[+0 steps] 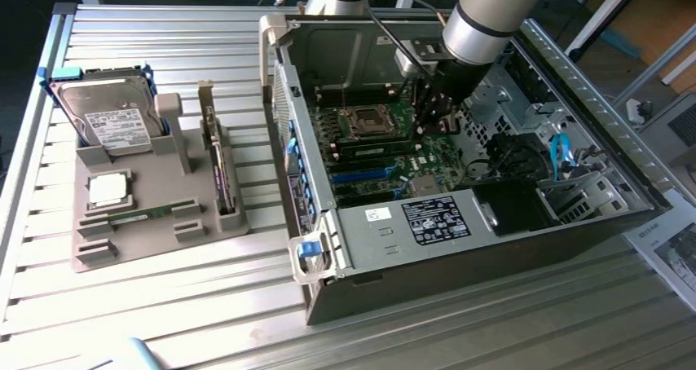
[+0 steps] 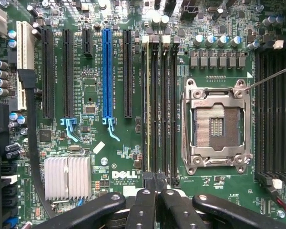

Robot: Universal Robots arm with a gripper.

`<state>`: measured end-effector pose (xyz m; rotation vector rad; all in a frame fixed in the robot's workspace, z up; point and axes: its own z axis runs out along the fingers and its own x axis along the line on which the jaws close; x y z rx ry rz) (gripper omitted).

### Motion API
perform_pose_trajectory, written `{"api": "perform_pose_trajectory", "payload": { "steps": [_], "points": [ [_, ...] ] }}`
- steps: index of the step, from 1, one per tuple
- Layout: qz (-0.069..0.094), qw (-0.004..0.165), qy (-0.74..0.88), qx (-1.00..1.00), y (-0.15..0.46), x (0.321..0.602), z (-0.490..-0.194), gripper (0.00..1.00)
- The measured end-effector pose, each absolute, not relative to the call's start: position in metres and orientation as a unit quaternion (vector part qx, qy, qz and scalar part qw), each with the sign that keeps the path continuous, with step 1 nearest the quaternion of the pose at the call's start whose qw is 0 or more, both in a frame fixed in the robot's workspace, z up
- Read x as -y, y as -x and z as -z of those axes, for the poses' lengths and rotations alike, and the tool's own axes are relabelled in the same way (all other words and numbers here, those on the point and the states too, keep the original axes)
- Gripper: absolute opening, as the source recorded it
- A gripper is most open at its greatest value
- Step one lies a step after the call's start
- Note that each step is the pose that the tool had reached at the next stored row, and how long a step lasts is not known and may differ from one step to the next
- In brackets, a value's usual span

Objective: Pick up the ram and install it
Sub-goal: 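Press down the ram until it locks into place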

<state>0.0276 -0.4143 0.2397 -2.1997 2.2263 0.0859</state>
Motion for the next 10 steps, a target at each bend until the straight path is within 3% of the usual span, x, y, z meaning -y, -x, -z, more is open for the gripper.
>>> {"api": "perform_pose_trajectory", "payload": {
  "steps": [10],
  "points": [
    [-0.028, 0.005, 0.703, -0.711, -0.032, 0.4149, -0.2396, 0.1]
  ]
}}
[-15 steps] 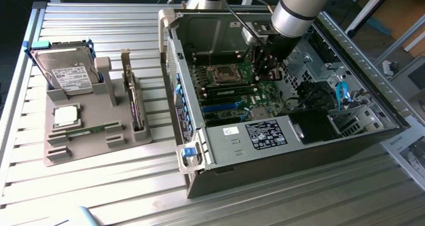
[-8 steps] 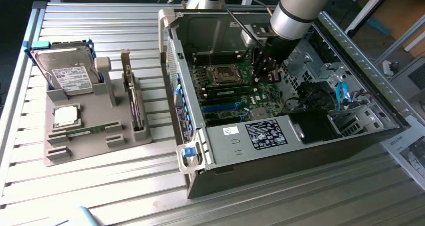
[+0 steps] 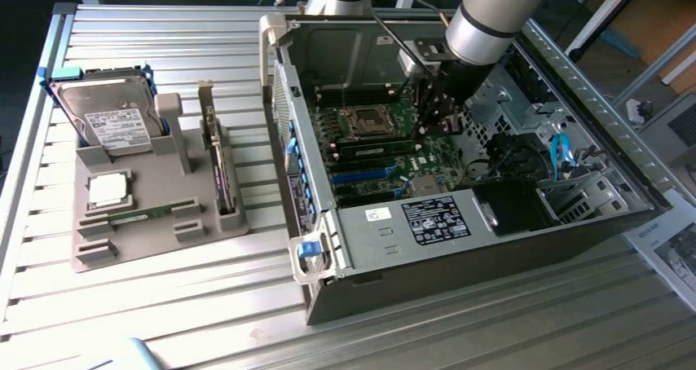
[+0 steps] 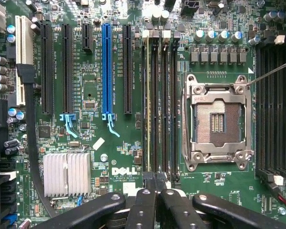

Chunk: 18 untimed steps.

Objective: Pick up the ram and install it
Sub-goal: 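Press down the ram until it locks into place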

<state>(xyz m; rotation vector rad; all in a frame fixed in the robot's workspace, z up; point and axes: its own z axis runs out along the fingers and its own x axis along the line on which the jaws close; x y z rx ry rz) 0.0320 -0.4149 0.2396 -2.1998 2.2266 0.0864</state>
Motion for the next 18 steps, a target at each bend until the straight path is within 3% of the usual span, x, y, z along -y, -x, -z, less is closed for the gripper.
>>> {"api": "perform_pose_trajectory", "payload": {
  "steps": [18],
  "points": [
    [-0.027, 0.005, 0.703, -0.711, -0.032, 0.4167, -0.2351, 0.1]
  ]
}}
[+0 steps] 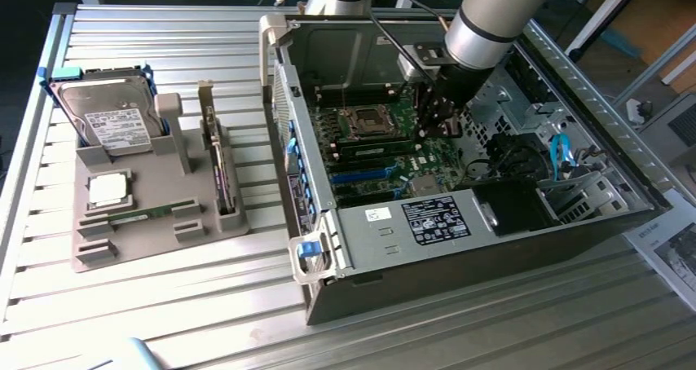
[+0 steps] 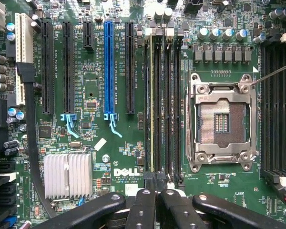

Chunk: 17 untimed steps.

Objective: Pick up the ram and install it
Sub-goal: 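Press down the ram until it locks into place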

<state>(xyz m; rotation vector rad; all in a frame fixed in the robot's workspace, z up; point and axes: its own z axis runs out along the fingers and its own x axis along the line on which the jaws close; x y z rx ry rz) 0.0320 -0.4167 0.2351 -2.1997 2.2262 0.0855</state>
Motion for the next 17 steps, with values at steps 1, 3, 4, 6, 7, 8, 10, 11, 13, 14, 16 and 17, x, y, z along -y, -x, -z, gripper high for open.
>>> {"api": "perform_pose_trajectory", "payload": {
  "steps": [1, 3, 4, 6, 7, 8, 10, 11, 13, 14, 16, 17],
  "points": [
    [-0.027, 0.005, 0.703, -0.711, -0.032, 0.4167, -0.235, 0.1],
    [-0.027, 0.005, 0.703, -0.711, -0.032, 0.4167, -0.2349, 0.1],
    [-0.027, 0.006, 0.703, -0.711, -0.032, 0.4167, -0.2344, 0.1],
    [-0.027, 0.005, 0.703, -0.711, -0.032, 0.4167, -0.2338, 0.1],
    [-0.027, 0.005, 0.703, -0.711, -0.032, 0.4167, -0.2337, 0.1],
    [-0.027, 0.005, 0.703, -0.711, -0.032, 0.4167, -0.2336, 0.1],
    [-0.027, 0.005, 0.703, -0.711, -0.032, 0.4167, -0.2327, 0.1],
    [-0.027, 0.005, 0.703, -0.711, -0.032, 0.4167, -0.2322, 0.1],
    [-0.027, 0.005, 0.703, -0.711, -0.032, 0.4167, -0.2315, 0.1],
    [-0.027, 0.005, 0.703, -0.711, -0.032, 0.4167, -0.2311, 0.1],
    [-0.027, 0.005, 0.703, -0.711, -0.032, 0.4167, -0.231, 0.1],
    [-0.027, 0.005, 0.703, -0.711, -0.032, 0.4167, -0.2309, 0.1]
  ]
}}
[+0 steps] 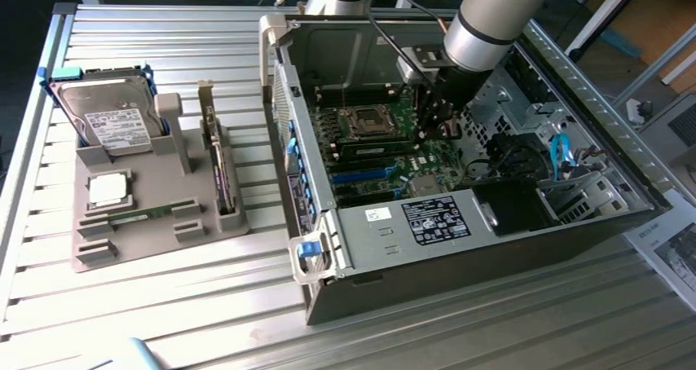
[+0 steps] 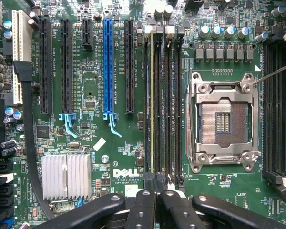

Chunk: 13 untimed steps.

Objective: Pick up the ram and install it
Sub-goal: 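Press down the ram until it locks into place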

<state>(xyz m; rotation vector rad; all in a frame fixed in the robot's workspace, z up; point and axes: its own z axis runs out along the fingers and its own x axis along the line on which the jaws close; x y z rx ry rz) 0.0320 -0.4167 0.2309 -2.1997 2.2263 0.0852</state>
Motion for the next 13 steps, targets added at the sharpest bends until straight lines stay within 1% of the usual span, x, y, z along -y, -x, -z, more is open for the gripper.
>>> {"api": "perform_pose_trajectory", "payload": {
  "steps": [13],
  "points": [
    [-0.027, 0.005, 0.703, -0.711, -0.032, 0.4167, -0.2376, 0.1]
  ]
}}
